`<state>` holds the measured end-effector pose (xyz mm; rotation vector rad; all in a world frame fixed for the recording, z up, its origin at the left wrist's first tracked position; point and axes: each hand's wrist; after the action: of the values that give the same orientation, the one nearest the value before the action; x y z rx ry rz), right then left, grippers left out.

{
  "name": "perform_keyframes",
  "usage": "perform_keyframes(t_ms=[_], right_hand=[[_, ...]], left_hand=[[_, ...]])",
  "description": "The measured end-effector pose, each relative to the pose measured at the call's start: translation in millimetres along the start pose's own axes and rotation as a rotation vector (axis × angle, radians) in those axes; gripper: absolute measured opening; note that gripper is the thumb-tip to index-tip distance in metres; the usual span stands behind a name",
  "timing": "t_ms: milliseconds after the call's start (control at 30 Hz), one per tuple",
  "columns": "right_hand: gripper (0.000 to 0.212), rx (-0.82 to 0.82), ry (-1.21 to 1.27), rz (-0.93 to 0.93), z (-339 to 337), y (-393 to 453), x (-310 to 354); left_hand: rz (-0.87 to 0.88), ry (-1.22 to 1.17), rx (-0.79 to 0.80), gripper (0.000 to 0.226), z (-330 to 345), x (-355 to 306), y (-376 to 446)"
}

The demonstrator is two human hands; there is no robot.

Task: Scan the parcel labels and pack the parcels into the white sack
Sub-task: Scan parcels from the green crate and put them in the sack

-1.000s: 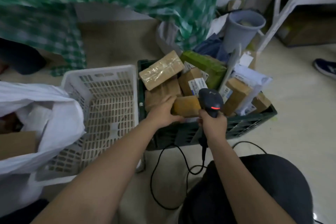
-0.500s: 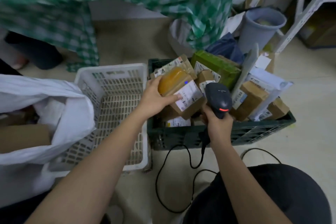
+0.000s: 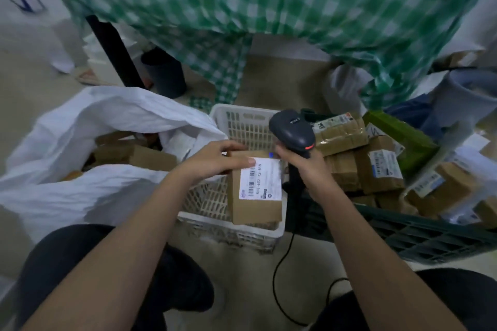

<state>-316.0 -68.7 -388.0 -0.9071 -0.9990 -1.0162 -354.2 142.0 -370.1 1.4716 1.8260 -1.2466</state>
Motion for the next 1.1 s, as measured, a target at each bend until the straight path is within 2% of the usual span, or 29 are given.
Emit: perform_keyframes(t_ms=[67,133,200,267,333,367,433,500,633,700,800,900,1000,1100], right_hand=[[0.019,0.087,-0.044,0.070,13,2,-3],[0.030,0.142,-0.099,0.145,17,1,-5],[0.046,0.181,-0.128,0.205,18,0,-6],[0.039,0.195,-0.122,0.226,18,-2,-10],[0.027,0.150,-0.112,0.219,20,-5,-15],[0.028,0.102,-0.100,0.209,21,-6,-19],[0.044,-0.018,-0.037,0.205,20,-7,-24],[0.052,-0.122,0.031,0.218,18,-8,-23],[0.044,-0.188,0.086,0.215,9,-7,-19],[0.044,-0.206,0.072,0.197,9,-5,-17],[0.044,-0.263,-0.018,0.141,11,-4,-11],[0.032,-0.176,-0.197,0.079,5,-10,0],[0.025,0.019,-0.464,0.127,0,-25,7],[0.020,0.091,-0.593,0.149,3,-38,3]], left_hand=[[0.003,0.005,0.014,0.066,-9,8,-7],[0.016,-0.031,-0.009,0.073,-15,12,-13],[0.028,-0.051,-0.031,0.072,-19,17,-17],[0.031,-0.065,-0.063,0.064,-19,21,-17],[0.035,-0.071,-0.100,0.056,-17,23,-16],[0.025,-0.079,-0.118,0.053,-14,24,-17],[-0.012,-0.105,-0.130,0.050,-11,25,-20],[-0.074,-0.182,-0.051,0.050,-8,33,-25],[-0.090,-0.354,0.128,0.067,0,57,-34],[-0.058,-0.353,0.098,0.061,5,59,-37],[-0.034,-0.329,-0.090,0.042,4,57,-34],[-0.032,-0.214,-0.249,0.043,-8,62,-27],[-0.036,-0.188,-0.275,0.046,-20,67,-23],[-0.010,-0.159,-0.280,0.052,-25,68,-21]])
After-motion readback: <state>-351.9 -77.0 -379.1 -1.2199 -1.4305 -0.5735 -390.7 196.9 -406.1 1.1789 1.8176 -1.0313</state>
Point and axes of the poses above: each hand's wrist, its own y-axis towards the middle knuckle, its own z-axis out of the palm, x = y × z, and after that the axes turned 10 degrees about y, right-handed
